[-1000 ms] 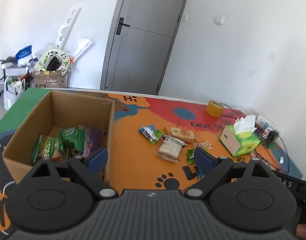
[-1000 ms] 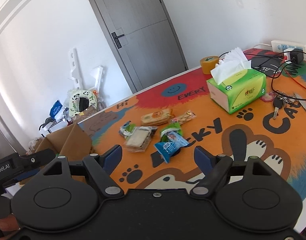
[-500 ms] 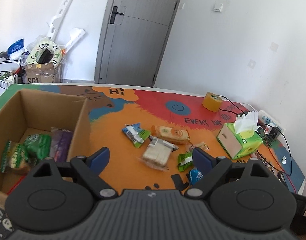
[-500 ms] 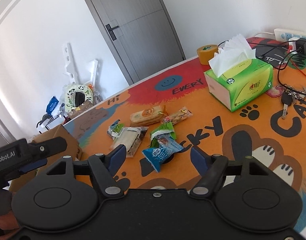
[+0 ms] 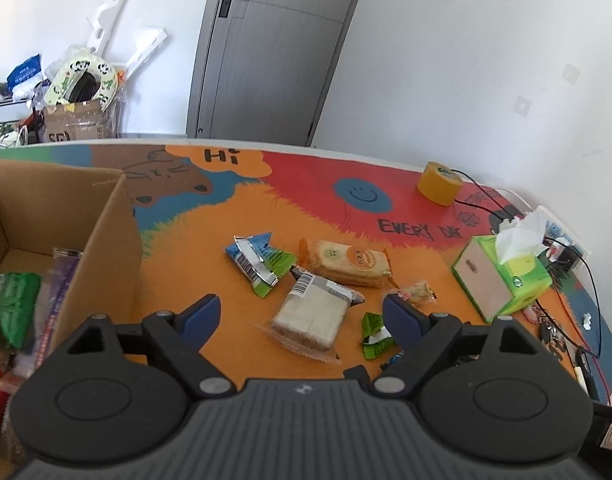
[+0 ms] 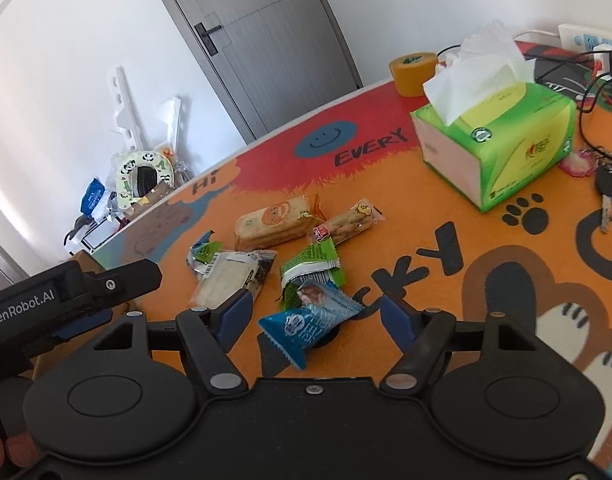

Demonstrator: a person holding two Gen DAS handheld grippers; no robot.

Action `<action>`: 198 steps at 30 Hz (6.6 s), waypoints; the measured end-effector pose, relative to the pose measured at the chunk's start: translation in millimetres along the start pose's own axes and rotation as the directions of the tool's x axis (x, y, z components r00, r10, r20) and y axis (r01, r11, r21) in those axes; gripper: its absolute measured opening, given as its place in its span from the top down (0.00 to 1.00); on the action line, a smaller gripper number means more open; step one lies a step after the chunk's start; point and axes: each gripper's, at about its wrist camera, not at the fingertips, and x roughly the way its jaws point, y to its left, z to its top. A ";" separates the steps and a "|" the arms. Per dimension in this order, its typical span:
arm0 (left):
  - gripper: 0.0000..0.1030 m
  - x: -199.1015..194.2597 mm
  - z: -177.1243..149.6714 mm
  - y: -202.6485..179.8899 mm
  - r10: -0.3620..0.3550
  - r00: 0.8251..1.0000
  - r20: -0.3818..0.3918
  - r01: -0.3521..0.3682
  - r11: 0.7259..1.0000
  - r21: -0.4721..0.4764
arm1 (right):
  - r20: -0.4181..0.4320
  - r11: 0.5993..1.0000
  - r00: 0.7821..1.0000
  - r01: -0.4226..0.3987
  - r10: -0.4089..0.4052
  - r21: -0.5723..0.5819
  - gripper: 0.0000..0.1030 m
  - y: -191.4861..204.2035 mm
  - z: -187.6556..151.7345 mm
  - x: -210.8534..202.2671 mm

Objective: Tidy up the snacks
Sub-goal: 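Move both tools back toward the remaining snacks, then grasp the white bread pack with the left tool while the right tool grasps the blue snack bag, then carry the white bread pack and blue snack bag over the cardboard box, then open both tools to drop the snacks into the box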

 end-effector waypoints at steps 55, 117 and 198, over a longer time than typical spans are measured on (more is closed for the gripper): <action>0.55 35.2 -41.9 -10.4 0.026 0.996 -0.082 -0.022 0.998 0.052 | -0.008 0.991 0.993 0.116 -0.116 -0.064 0.50 -20.8 -14.3 0.3; 0.56 -151.4 -8.3 96.5 0.067 0.967 0.245 -0.051 0.996 -0.072 | 0.147 0.962 0.971 -0.155 0.190 -0.223 0.72 139.7 -28.9 -74.1; 0.11 -127.1 6.1 150.3 0.213 0.965 0.153 -0.188 0.968 -0.165 | 0.100 0.974 0.984 -0.128 0.148 -0.184 0.20 169.3 -32.7 -44.8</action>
